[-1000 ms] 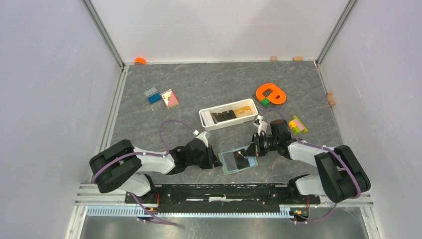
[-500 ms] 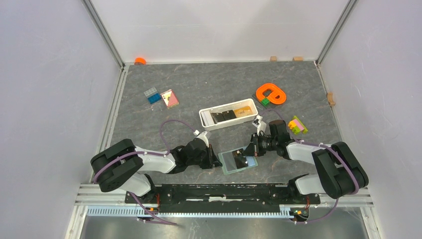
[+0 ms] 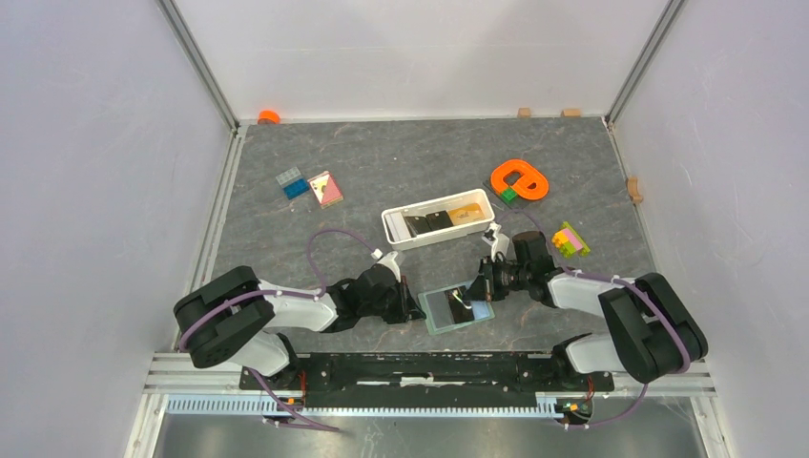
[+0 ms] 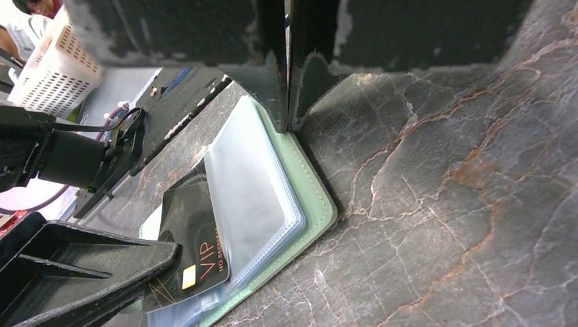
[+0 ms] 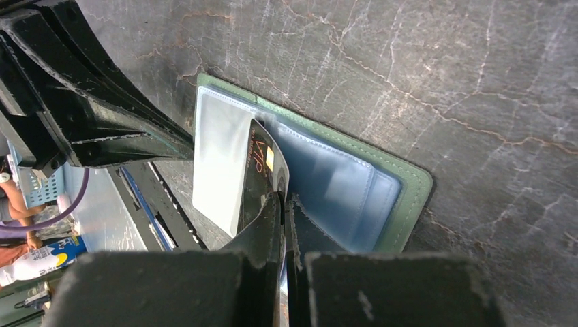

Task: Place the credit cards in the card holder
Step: Insert the credit card into the card holder.

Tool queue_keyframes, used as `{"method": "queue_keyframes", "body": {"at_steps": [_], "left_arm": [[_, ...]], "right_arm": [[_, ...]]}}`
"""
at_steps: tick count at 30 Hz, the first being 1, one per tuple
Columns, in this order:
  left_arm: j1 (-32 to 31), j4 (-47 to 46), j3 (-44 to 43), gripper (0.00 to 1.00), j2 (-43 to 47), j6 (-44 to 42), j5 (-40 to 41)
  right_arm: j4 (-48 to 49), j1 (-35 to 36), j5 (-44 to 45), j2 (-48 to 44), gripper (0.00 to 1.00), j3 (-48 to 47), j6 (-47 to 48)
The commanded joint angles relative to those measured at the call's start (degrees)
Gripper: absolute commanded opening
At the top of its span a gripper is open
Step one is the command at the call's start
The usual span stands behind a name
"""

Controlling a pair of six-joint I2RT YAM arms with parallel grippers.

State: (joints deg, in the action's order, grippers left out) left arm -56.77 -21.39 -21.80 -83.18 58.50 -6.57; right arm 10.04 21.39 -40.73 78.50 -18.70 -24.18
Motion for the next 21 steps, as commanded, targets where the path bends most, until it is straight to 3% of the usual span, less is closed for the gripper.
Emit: {"method": "queue_keyframes", "body": {"at_steps": [1, 21], "left_arm": [[-0.4, 2.4, -0.7, 0.02, -0.7, 0.4, 1.7], [-0.4, 2.6, -1.2, 0.02, -1.1, 0.0, 1.6]], "right_arm": [[-6.3, 0.5, 9.0, -0.4, 0.00, 1.6, 2.7], [-5.9, 4.3, 11.2, 1.9, 0.00, 1.3, 0.6]]}}
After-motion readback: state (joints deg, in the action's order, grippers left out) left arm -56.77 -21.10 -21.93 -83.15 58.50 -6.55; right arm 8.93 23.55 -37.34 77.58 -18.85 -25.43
